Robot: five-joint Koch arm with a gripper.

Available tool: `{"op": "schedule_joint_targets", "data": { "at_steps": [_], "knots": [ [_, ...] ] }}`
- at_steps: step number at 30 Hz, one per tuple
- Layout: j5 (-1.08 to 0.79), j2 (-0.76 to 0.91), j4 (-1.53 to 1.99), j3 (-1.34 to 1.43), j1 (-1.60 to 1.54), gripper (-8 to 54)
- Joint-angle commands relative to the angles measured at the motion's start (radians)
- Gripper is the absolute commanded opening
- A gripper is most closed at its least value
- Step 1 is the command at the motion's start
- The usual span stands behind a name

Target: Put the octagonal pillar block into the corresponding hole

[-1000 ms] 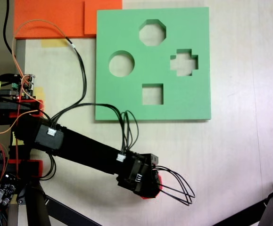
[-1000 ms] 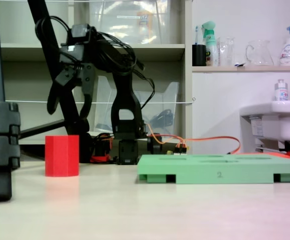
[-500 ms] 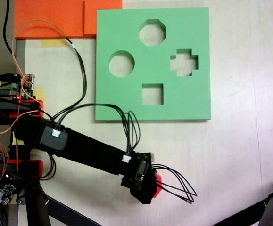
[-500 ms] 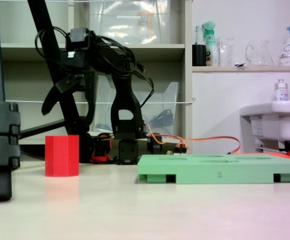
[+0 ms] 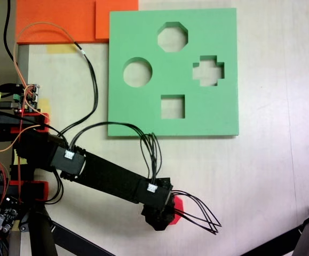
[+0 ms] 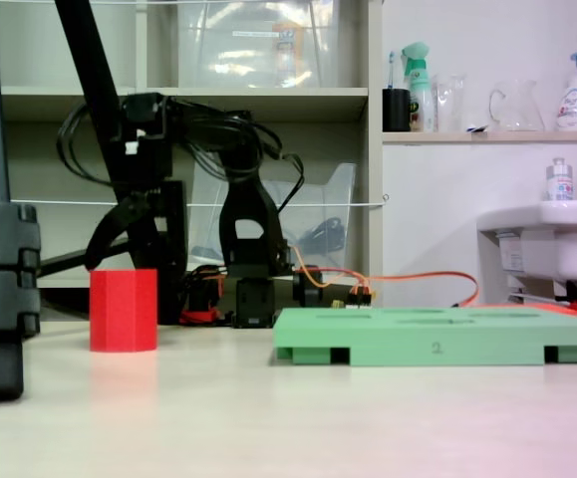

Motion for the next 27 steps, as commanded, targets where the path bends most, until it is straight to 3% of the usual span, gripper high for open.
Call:
{"op": "schedule_joint_targets", "data": {
  "at_steps": [1,25,27],
  "knots": [
    [-0.009,0.018,-0.018,-0.006,0.021,52.2],
    [-0.064,-0.058,-0.189,0.028,0.003,51.9],
    [-0.057,-0.067,-0.183,0.040,0.003,42.5]
  ]
}}
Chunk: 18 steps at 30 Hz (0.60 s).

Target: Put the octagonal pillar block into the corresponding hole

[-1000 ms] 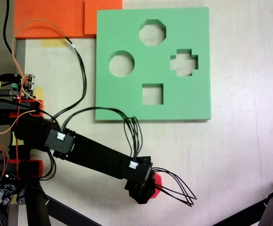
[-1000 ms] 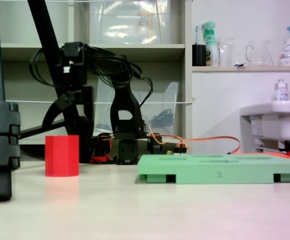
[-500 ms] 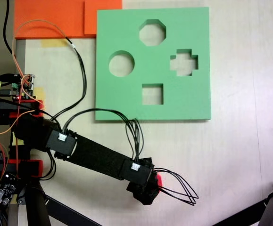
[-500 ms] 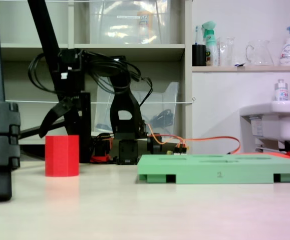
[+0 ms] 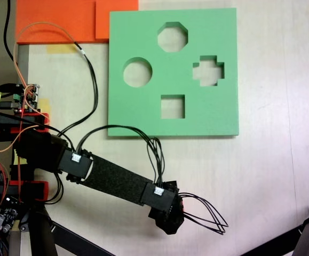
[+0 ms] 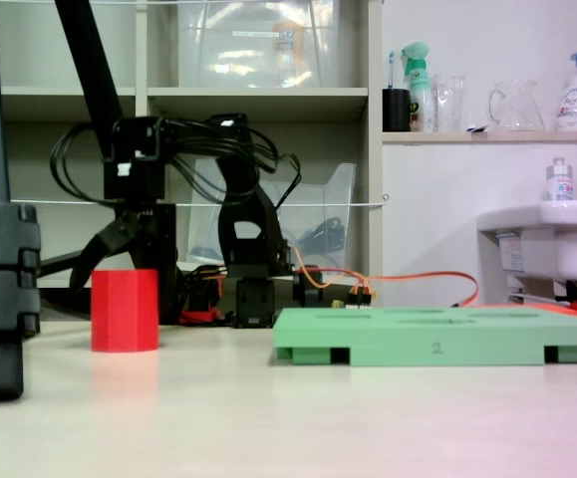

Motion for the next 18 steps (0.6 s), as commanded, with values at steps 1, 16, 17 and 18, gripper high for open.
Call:
{"op": "schedule_joint_targets", "data": {
  "at_steps": [1,16,17,18],
  "knots": [
    [0.028,0.008,-0.003,0.018,0.005,36.5],
    [0.156,0.041,0.244,-0.069,0.032,23.1],
    [0.190,0.061,0.256,-0.077,0.025,23.1],
    [0.215,0.077,0.265,-0.083,0.017,23.1]
  ]
}}
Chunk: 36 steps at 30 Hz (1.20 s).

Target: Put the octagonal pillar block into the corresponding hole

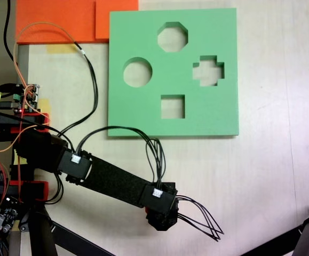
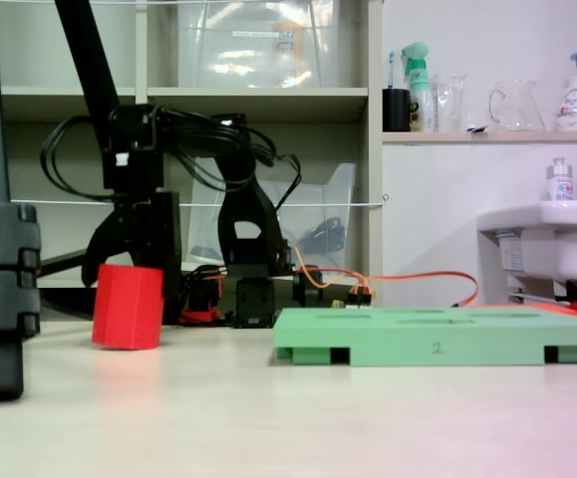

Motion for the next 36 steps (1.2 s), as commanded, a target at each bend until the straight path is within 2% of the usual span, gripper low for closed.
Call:
{"op": "schedule_joint_targets", "data": {
  "at_steps": [1,13,21,25,28,36],
  "knots": [
    [0.080,0.072,0.110,-0.020,-0.002,23.1],
    [0.184,0.227,0.192,-0.049,-0.146,23.1],
    [0.529,0.336,0.209,-0.161,-0.428,23.2],
    [0.701,0.325,0.204,-0.242,-0.649,23.2],
    [0.853,0.255,0.199,-0.360,-0.865,23.2],
    [1.066,0.141,0.060,-0.436,-1.166,23.8]
  ]
}}
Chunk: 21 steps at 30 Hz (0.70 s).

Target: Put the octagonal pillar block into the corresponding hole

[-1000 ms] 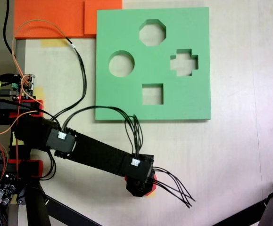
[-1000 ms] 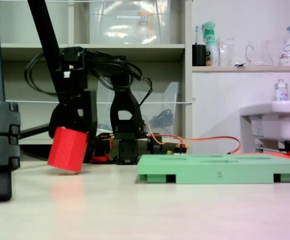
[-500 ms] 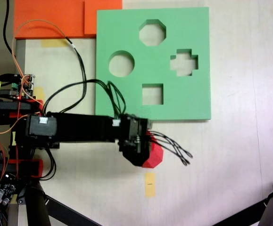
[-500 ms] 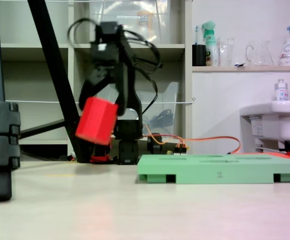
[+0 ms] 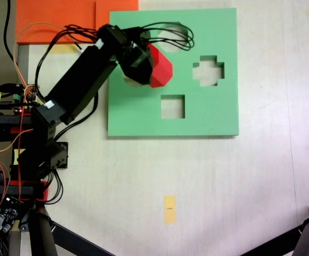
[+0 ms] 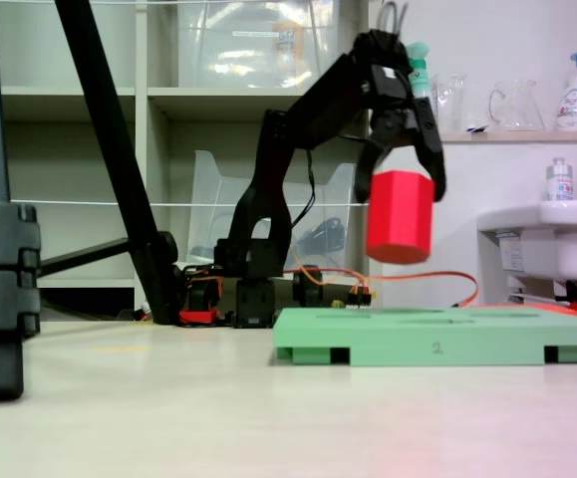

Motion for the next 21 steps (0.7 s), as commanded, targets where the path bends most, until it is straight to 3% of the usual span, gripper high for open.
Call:
{"op": "schedule_joint_targets", "data": {
  "at_steps": [1,21],
  "knots": [
    [0.061,0.011,-0.058,-0.058,-0.049,23.9],
    [0.290,-0.143,-0.382,-0.063,-0.080,23.9]
  ]
}}
